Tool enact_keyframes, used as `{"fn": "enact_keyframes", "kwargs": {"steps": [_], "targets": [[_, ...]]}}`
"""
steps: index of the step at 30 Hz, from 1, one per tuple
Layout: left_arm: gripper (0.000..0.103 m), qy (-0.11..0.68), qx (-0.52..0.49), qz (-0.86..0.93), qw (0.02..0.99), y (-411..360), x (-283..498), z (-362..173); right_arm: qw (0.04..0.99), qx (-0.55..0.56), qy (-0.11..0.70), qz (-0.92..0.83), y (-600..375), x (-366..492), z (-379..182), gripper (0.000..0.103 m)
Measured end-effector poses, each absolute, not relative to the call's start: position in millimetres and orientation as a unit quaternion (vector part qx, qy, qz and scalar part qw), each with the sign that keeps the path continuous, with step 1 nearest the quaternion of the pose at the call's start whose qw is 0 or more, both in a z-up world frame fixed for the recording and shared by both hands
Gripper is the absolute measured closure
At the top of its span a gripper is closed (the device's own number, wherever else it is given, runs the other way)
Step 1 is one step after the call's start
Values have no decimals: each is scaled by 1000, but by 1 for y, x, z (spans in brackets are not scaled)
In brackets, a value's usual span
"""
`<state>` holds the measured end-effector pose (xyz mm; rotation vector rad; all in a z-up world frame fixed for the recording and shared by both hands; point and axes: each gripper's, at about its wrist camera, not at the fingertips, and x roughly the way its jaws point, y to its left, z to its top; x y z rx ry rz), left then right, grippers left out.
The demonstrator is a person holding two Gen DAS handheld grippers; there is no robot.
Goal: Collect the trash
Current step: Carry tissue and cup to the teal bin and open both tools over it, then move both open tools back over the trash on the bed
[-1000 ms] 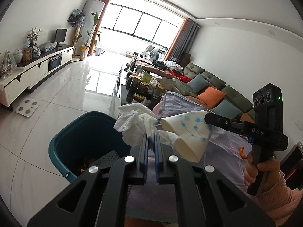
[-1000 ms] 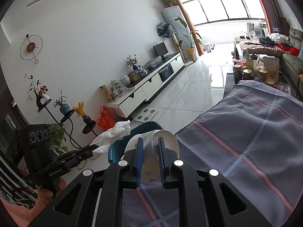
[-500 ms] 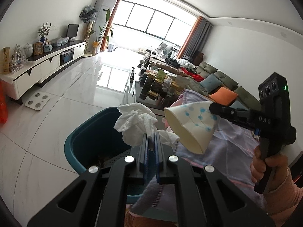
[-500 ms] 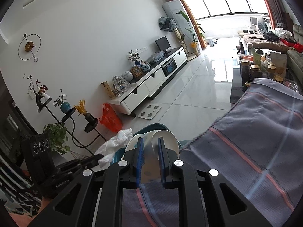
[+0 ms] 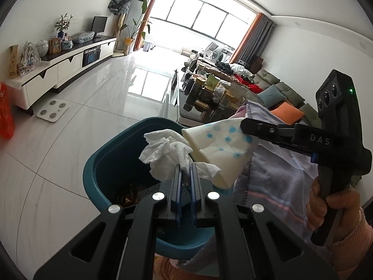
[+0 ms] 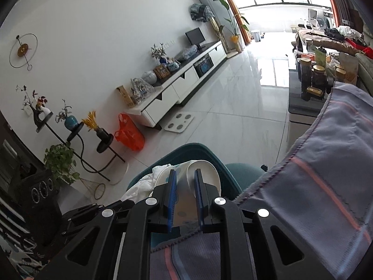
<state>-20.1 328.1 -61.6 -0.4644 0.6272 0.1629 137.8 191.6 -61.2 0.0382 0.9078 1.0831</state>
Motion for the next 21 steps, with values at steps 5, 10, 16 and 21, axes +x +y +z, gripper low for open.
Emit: {"fn": "enact_keyframes", "kwargs": {"steps": [5,10,16,21], "targets": [[74,319,-247,89,911,338,-11,-74,752,15,440,490,202,140,-73,75],[69,327,-260,91,904,339,-8,-85,751,22,440,491,191,139,-74,66],[64,301,-248,83,917,328,-18,-73,761,31,417,496,162,130,-59,45],[55,268,-210,59,938,304,-24,-49,781,25,382,494,125,115,-41,35]]}}
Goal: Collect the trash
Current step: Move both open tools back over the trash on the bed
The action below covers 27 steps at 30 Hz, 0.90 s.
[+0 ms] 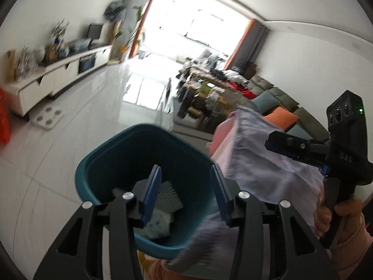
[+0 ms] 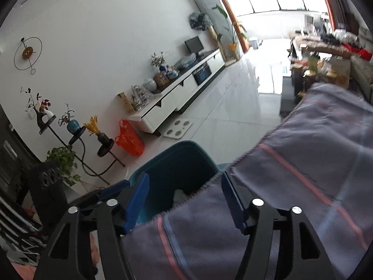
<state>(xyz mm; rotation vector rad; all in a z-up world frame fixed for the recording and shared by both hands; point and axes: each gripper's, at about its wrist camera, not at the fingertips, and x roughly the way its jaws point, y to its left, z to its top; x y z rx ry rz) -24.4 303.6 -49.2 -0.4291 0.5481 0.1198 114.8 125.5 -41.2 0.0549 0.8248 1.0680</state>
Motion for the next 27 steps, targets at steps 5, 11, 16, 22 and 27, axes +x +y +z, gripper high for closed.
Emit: {"fn": "enact_keyframes", "kwargs": {"steps": [5,11,16,22,27], "targets": [[44,244,-179,13,953,264,-25,-30,805,20,349,480,85,100,-27,28],[34,235,-150,-56,959,207,-16,-21,840,22,324,436,28,88,-21,19],[33,245,-132,-123,953,161,-3,-24,867,33,318,381,-31,77,-22,15],[33,263,-110,-207,936,92,12,-31,894,49,319,311,-98,70,-28,15],[33,281,-94,-275,915,40,21,-39,911,69,312,262,-153,59,-30,15]]}}
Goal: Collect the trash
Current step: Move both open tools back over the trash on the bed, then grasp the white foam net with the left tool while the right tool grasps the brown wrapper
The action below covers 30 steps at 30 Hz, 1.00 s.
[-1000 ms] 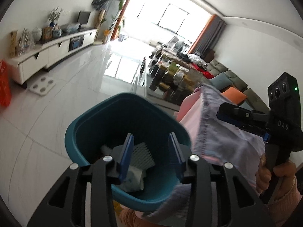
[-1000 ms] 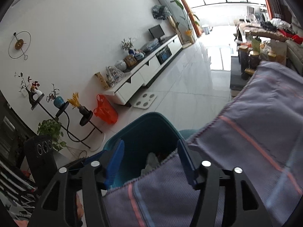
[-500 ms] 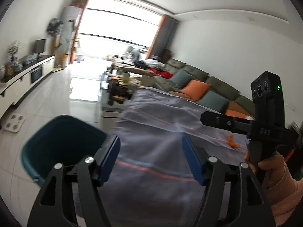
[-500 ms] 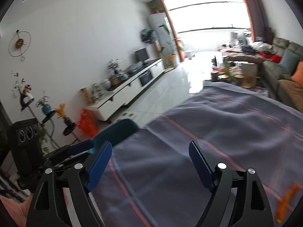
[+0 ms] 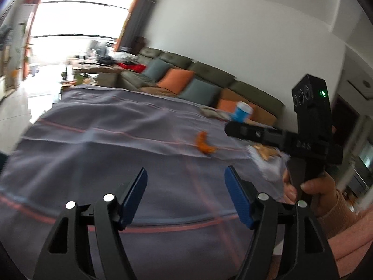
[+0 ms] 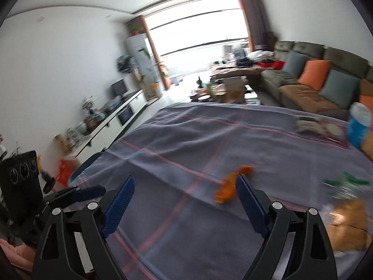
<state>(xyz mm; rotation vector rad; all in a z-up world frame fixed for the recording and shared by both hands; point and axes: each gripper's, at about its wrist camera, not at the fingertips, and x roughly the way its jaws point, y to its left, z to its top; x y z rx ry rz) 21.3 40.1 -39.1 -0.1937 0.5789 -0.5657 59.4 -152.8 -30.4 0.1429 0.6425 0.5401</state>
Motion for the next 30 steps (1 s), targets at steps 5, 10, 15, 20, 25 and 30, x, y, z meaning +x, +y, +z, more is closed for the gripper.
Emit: {"fn": "enact_keyframes", "kwargs": {"steps": [5,10,15,20,25,30], "targets": [[33,301,-75,-339,888,-7,28,-45,929,85,300,201,-207,51,-27,15],[33,325,-64,-388,860,-47,39,-51,940,103,294,141,-256,44,-29,15],[33,337,-39,-425,839,-90,47,-54,935,132,308,113,-289,42,-40,15],[33,362,-33,-440,821,-127,70,-63,929,139,327,103,-305,43,-53,15],[33,386,-27,-443,809,-148,80,-67,924,146,339,99,-313,44,-62,15],[34,406,-37,-445,798,-159,88,-70,918,156,351,98,-320,46,-71,20]]}}
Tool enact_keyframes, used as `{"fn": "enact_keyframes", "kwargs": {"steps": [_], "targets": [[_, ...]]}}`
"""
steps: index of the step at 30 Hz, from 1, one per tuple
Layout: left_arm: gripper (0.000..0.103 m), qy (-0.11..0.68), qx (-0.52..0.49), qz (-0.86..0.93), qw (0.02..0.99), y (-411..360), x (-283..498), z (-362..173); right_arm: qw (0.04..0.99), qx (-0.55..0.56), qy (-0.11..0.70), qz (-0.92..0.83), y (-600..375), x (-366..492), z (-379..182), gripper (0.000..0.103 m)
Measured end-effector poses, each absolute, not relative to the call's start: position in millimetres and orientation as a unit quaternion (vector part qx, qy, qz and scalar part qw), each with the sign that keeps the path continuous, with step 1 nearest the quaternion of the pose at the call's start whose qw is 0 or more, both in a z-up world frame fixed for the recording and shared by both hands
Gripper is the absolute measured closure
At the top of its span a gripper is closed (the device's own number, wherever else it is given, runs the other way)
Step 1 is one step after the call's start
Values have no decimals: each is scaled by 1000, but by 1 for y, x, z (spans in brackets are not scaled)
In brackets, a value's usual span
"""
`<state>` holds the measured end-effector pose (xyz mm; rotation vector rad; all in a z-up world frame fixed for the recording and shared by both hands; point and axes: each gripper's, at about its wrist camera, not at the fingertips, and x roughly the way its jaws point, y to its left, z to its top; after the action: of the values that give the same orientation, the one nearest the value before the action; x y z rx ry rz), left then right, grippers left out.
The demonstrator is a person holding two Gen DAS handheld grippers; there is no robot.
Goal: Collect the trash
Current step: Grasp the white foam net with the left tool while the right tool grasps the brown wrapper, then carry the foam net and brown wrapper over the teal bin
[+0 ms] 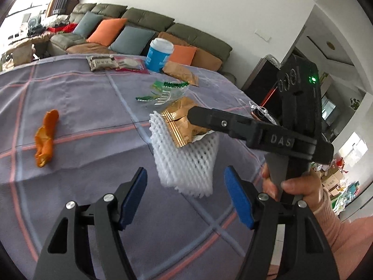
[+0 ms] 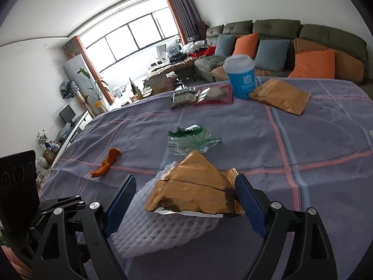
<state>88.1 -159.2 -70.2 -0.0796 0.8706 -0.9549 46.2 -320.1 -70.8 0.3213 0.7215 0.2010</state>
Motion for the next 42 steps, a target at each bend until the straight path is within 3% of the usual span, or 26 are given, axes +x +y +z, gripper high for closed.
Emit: {"fn": "enact_keyframes", "kwargs": {"steps": [3,9,13,24,42], "targets": [[37,427,-45,-442,787,-166,96,-75,914,158,361,99,-321,48,-75,29],[73,447,-52,-433,781,-165,99,-82,911,157,368,105,-323,47,-78,56],[82,441,-50,-427,788,-156,96,-80,908,156,369,119,-321,46,-77,69],[87,405,-48,-413,814,-106,78,-65,905,141,359,177,-290,43,-65,86],[87,369,-98,-340,859,-8,52,-54,889,147,334,275,-216,60,-41,88]]}}
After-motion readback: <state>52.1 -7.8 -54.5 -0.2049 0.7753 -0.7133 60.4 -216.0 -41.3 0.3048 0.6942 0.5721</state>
